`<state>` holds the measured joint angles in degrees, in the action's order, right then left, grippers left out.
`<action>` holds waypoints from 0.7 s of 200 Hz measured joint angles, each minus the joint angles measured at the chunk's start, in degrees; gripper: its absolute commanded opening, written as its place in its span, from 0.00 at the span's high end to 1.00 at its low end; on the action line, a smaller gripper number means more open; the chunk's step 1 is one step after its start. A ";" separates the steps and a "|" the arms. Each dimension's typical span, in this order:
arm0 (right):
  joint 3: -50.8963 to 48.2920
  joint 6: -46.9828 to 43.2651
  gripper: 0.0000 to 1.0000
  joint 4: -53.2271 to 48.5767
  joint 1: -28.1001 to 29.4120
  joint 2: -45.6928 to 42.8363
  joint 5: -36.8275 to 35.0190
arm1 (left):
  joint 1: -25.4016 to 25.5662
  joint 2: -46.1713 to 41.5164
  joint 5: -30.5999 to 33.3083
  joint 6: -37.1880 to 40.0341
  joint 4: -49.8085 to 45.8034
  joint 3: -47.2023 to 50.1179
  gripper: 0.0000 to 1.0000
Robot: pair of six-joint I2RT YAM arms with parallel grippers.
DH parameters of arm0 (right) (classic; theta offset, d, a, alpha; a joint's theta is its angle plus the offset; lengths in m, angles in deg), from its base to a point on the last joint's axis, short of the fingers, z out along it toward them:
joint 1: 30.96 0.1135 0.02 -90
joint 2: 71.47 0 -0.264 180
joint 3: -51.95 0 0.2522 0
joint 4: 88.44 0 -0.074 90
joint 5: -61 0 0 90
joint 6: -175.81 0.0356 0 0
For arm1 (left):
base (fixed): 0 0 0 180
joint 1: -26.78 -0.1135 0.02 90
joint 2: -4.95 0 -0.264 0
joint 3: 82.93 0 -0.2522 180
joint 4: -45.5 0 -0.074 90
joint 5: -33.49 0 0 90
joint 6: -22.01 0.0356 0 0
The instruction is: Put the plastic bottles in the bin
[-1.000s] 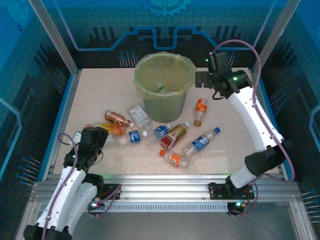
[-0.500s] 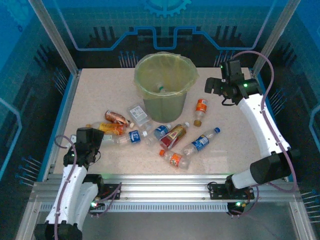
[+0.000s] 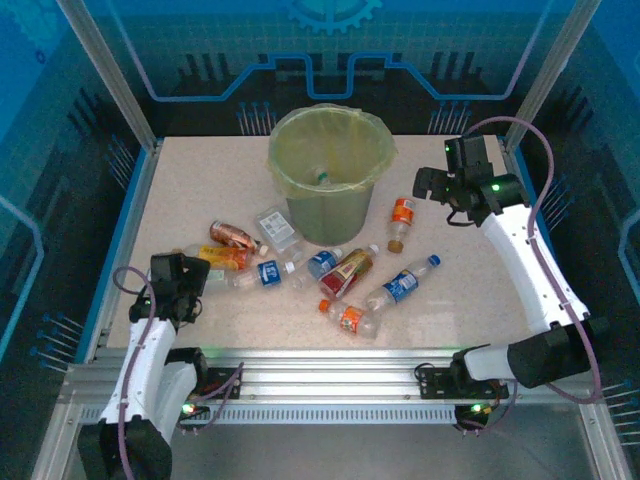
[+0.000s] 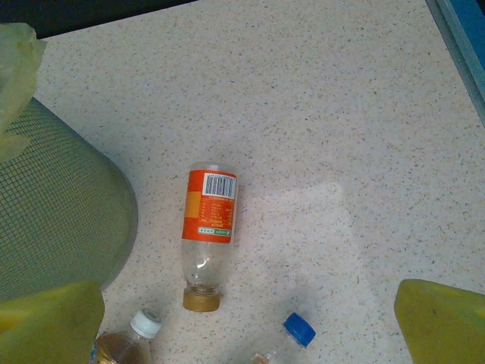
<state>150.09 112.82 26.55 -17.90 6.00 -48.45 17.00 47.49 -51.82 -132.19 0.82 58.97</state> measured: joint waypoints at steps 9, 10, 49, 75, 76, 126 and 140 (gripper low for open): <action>-0.13 0.00 0.00 0.04 0.00 0.00 0.00 | -0.26 0.79 -0.57 -0.02 0.83 0.09 0.01; -0.15 0.00 0.00 0.07 0.00 0.00 0.00 | -0.28 0.85 -0.57 -0.02 0.87 0.09 0.01; -1.16 0.02 0.00 0.37 0.00 0.00 0.07 | -1.99 6.29 -3.04 0.04 5.18 0.09 0.01; -1.25 0.02 0.00 0.46 0.00 -0.02 0.24 | -3.50 11.23 -4.79 0.31 7.58 0.07 0.01; -1.25 0.02 0.00 0.46 0.00 -0.02 0.24 | -3.52 11.37 -4.81 0.33 7.61 0.07 0.01; -1.92 0.04 0.00 1.05 0.00 -0.13 0.44 | -4.70 17.59 -6.93 1.38 11.56 0.07 0.01; -1.92 0.04 0.00 1.29 0.00 -0.13 0.46 | -4.81 18.43 -7.15 1.36 12.24 0.07 0.01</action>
<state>148.17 112.86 27.84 -17.90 5.87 -47.99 12.19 65.92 -58.97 -130.84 13.06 59.04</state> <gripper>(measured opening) 0.995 0.990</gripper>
